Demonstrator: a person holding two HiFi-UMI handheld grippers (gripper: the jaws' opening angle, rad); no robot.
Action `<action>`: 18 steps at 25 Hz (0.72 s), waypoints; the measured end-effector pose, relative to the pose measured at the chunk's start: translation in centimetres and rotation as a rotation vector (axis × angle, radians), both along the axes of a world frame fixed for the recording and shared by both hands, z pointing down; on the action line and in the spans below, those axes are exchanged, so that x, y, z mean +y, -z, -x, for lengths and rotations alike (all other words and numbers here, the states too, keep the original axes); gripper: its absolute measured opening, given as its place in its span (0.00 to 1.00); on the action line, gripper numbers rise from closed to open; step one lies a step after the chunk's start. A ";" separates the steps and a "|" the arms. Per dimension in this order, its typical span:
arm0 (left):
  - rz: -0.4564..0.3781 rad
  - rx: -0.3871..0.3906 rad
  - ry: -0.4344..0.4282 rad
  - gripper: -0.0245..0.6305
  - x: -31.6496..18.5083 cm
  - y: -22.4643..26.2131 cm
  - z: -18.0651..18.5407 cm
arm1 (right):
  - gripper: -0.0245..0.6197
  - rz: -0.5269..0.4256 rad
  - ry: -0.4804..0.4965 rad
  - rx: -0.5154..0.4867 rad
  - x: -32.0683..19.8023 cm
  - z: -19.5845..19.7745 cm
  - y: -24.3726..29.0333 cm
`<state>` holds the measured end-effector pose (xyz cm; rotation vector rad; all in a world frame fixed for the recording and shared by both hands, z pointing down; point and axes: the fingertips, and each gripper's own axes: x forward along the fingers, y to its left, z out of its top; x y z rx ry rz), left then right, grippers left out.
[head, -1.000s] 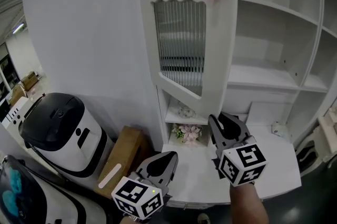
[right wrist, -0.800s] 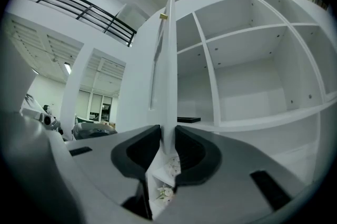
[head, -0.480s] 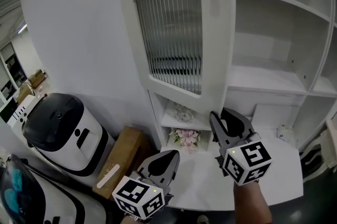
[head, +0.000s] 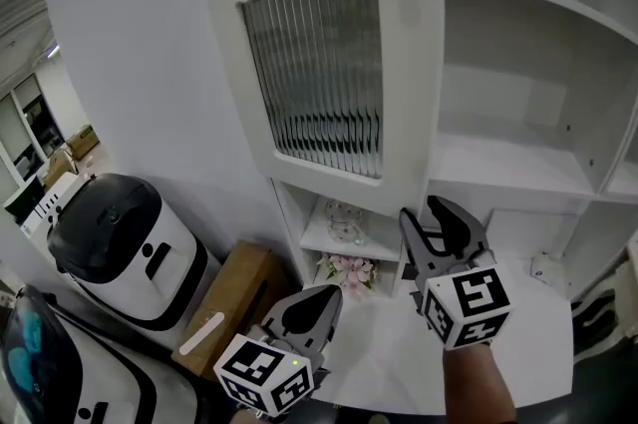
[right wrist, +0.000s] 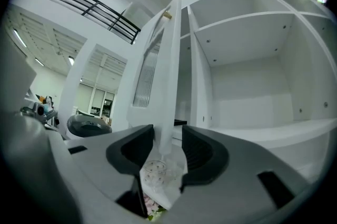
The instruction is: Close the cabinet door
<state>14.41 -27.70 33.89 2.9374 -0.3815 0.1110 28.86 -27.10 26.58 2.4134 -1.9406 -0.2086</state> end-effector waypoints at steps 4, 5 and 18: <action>-0.001 -0.007 0.018 0.04 -0.3 -0.3 -1.0 | 0.30 -0.001 0.008 0.006 -0.6 -1.2 -0.1; -0.001 -0.009 0.022 0.04 -0.4 -0.3 -1.2 | 0.30 0.000 0.007 0.007 -0.8 -1.6 -0.1; -0.003 -0.028 0.069 0.04 -0.4 -0.5 -2.5 | 0.32 0.007 0.003 0.028 -2.6 -4.5 -0.2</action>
